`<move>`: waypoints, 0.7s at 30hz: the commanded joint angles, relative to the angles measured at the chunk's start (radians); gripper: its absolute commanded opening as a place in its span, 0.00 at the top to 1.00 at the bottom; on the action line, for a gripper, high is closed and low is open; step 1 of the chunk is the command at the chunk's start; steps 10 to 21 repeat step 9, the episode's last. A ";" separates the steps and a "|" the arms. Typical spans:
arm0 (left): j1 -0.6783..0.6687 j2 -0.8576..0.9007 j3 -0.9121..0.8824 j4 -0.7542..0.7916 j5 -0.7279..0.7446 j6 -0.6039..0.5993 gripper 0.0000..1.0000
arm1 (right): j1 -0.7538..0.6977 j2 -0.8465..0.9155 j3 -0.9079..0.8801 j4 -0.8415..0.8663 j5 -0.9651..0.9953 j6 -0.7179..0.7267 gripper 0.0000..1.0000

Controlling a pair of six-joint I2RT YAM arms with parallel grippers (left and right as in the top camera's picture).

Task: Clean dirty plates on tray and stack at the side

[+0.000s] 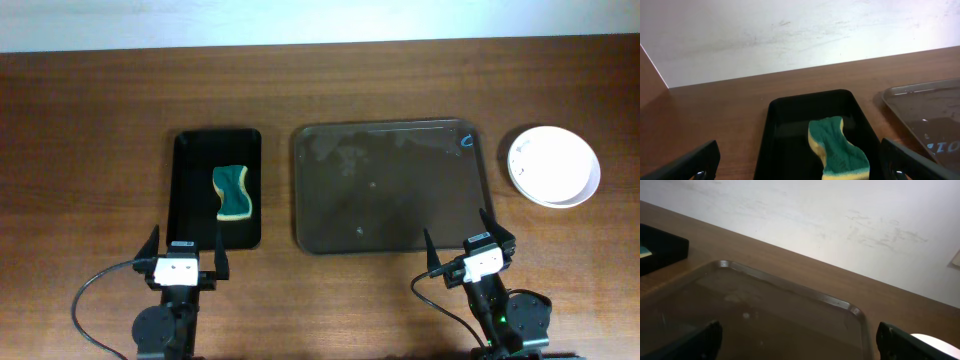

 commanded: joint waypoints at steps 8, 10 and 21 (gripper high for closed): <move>0.003 -0.010 -0.005 -0.002 0.011 0.020 0.01 | 0.005 -0.007 -0.005 -0.004 -0.013 -0.003 0.01; 0.003 -0.010 -0.005 -0.002 0.011 0.020 0.00 | 0.005 -0.007 -0.005 -0.004 -0.013 -0.003 0.01; 0.003 -0.010 -0.005 -0.002 0.011 0.020 0.00 | 0.005 -0.007 -0.005 -0.004 -0.013 -0.003 0.01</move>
